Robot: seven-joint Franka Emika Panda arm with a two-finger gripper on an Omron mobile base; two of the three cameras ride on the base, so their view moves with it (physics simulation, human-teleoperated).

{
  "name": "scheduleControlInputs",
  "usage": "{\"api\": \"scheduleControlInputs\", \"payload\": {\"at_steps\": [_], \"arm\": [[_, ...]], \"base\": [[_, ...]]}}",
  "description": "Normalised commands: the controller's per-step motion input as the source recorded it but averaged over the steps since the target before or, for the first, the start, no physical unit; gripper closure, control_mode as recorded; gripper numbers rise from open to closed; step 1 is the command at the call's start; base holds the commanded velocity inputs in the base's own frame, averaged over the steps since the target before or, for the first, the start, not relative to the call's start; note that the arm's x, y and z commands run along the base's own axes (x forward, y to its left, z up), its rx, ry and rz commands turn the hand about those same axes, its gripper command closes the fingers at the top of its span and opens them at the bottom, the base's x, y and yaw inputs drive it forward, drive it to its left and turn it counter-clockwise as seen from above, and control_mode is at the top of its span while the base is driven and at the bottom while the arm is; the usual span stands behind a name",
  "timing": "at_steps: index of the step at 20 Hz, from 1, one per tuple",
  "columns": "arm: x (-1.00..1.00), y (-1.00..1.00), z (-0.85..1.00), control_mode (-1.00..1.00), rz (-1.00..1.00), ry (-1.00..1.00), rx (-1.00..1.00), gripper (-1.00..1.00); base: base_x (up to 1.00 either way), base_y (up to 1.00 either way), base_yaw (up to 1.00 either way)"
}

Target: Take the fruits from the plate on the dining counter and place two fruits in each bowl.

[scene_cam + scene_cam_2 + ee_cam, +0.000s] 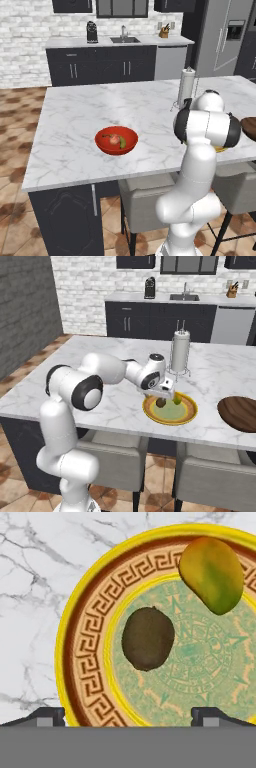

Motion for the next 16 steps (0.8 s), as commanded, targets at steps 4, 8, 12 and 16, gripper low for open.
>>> {"api": "scheduleControlInputs", "payload": {"at_steps": [4, 8, 12, 16], "arm": [[0.06, -0.21, -0.04, -1.0, 0.18, 0.0, 0.0, -1.0], [0.4, 0.0, -0.06, -1.0, 0.06, 0.0, 0.0, -1.0], [0.26, 0.0, -0.06, -1.0, 0.02, 0.01, 0.0, -1.0], [0.11, 0.0, -0.18, -1.0, 0.0, 0.03, 0.0, -1.0]], "base": [[0.0, 0.0, 0.0], [0.0, 0.0, 0.0], [0.0, 0.0, 0.0], [0.0, 0.0, 0.0]]}}
